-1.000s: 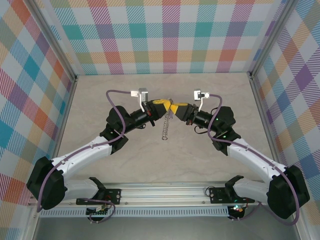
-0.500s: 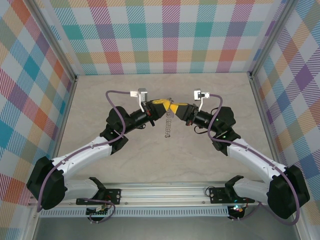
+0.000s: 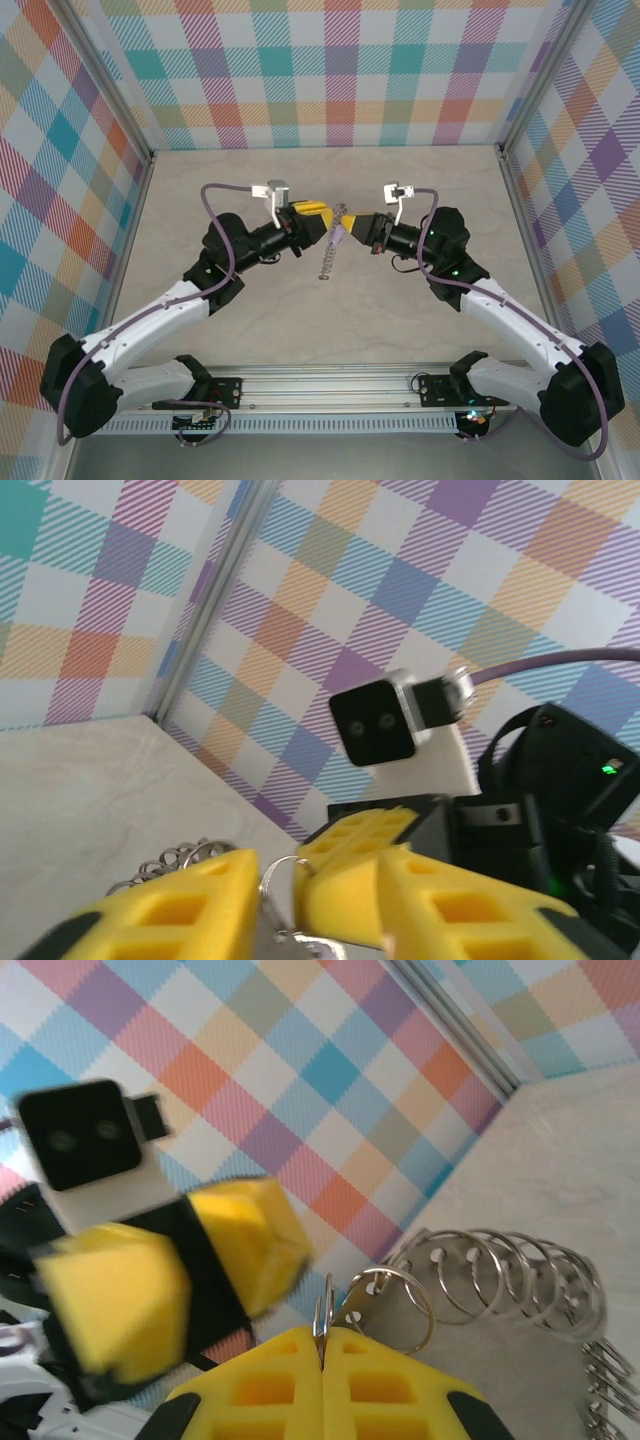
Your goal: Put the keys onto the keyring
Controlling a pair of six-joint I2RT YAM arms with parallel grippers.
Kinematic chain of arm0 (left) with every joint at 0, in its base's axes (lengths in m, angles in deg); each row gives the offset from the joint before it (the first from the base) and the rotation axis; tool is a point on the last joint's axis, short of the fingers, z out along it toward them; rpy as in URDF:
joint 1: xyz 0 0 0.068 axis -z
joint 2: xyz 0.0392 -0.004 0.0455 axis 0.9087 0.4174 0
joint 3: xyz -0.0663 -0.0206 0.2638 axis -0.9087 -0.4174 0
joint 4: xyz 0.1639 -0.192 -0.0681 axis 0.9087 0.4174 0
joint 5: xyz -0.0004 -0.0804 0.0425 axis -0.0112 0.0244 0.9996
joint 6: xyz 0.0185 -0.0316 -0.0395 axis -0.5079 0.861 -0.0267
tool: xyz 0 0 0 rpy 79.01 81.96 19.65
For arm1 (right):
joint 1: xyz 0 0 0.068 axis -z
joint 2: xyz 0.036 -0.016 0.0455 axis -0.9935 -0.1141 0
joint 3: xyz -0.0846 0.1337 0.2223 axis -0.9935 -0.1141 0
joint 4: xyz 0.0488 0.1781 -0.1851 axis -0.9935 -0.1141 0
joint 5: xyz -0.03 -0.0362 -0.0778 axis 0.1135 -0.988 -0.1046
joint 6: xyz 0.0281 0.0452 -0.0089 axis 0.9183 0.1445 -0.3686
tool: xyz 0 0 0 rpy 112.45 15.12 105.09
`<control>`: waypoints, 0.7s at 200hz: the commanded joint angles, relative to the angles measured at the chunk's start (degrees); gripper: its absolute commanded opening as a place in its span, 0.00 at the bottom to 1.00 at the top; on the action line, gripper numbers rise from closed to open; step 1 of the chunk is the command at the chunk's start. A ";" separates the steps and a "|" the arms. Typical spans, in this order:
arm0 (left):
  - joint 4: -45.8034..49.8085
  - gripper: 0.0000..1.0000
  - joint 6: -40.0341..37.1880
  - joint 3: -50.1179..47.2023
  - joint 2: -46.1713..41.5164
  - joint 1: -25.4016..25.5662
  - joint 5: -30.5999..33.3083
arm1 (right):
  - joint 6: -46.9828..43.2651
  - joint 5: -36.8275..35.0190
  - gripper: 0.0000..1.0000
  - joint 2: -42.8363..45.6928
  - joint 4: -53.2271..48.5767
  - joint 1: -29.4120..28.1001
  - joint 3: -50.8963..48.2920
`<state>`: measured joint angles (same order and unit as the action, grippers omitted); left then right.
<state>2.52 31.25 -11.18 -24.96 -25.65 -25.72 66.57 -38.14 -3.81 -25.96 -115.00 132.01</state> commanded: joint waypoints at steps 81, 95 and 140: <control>27.11 0.60 -12.78 12.30 -1.42 -8.17 -13.42 | -17.91 16.81 0.00 0.57 -23.26 6.68 8.43; 29.42 0.61 -14.00 13.88 0.17 -8.95 -15.72 | -18.23 20.27 0.00 0.19 -22.66 8.00 8.35; 36.61 0.54 -17.25 20.63 7.18 -9.82 -25.71 | -17.89 28.96 0.00 -2.56 -20.65 8.76 9.65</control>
<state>33.51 17.37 4.80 -20.46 -34.89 -43.07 50.31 -17.31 -5.27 -48.67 -106.37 138.61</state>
